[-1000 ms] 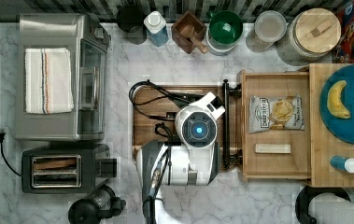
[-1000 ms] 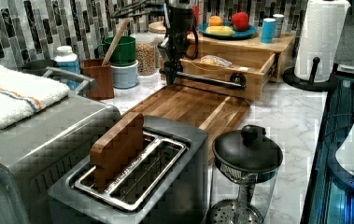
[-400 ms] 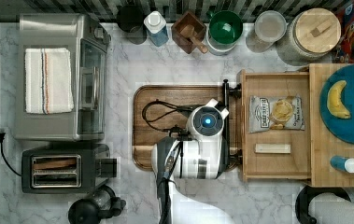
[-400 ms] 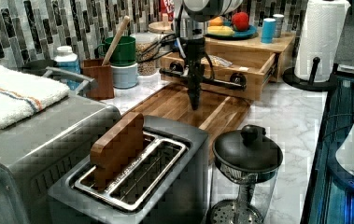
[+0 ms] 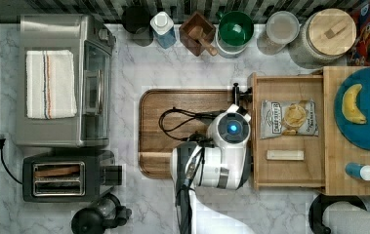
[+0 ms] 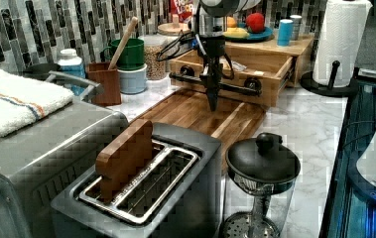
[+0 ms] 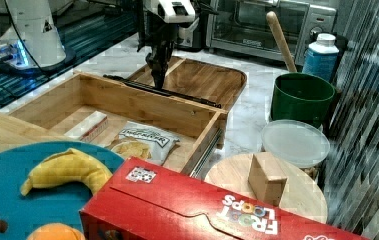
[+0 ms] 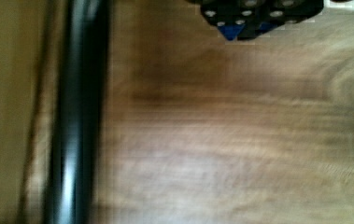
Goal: Close the drawer.
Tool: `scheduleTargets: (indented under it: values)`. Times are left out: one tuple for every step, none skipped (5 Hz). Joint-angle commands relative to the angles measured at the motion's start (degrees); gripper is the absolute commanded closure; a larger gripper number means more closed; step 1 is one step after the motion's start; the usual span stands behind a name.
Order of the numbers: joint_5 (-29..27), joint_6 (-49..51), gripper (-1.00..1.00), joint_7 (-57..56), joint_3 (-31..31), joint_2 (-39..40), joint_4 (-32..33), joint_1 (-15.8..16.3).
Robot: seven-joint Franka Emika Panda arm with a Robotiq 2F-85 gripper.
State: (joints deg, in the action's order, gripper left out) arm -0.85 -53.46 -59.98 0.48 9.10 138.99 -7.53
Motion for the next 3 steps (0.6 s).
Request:
scheduleTargets:
  values:
    - [-4.57,-6.16,1.00,-16.08,-3.06,1.66,-5.72,-6.13]
    - [-3.77,-4.24,1.00,-16.37,-5.10,1.07,-7.11,-6.95]
    - [-0.64,-5.51,1.00,-13.98,-6.34,0.84,-7.77,-8.33]
